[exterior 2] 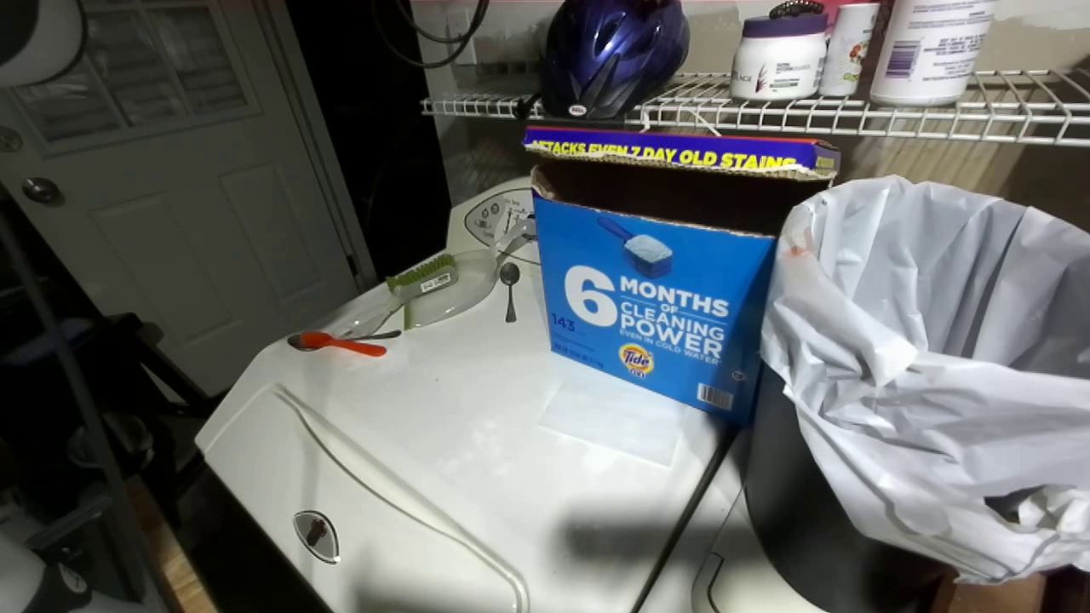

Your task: Put the helmet on the shelf

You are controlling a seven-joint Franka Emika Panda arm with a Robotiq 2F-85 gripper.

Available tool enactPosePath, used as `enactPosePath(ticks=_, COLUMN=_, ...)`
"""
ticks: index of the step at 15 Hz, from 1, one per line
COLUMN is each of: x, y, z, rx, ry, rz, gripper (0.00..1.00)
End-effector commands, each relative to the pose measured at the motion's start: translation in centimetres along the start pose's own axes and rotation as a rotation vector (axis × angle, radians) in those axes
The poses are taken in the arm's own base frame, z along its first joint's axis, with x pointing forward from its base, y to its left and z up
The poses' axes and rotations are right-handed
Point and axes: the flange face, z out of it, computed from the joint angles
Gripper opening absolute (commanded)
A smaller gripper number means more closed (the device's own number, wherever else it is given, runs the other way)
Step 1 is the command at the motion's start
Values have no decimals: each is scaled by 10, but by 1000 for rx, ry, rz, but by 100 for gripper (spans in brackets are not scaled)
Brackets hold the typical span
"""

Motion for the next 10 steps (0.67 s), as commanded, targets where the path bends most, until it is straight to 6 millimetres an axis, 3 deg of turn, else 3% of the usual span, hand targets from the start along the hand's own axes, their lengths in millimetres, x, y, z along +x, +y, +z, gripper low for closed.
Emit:
enactPosePath(ticks=1, x=1, y=-6, z=18, rx=-45, ry=2, rz=-2, gripper=62)
enactPosePath(ticks=3, x=2, y=-10, z=17, rx=-51, ry=8, rz=-10, gripper=62)
enactPosePath(ticks=8, x=5, y=-12, z=15, rx=-59, ry=19, rz=-15, gripper=98)
enactPosePath(ticks=10, x=6, y=-12, z=13, rx=-58, ry=23, rz=-10, gripper=100)
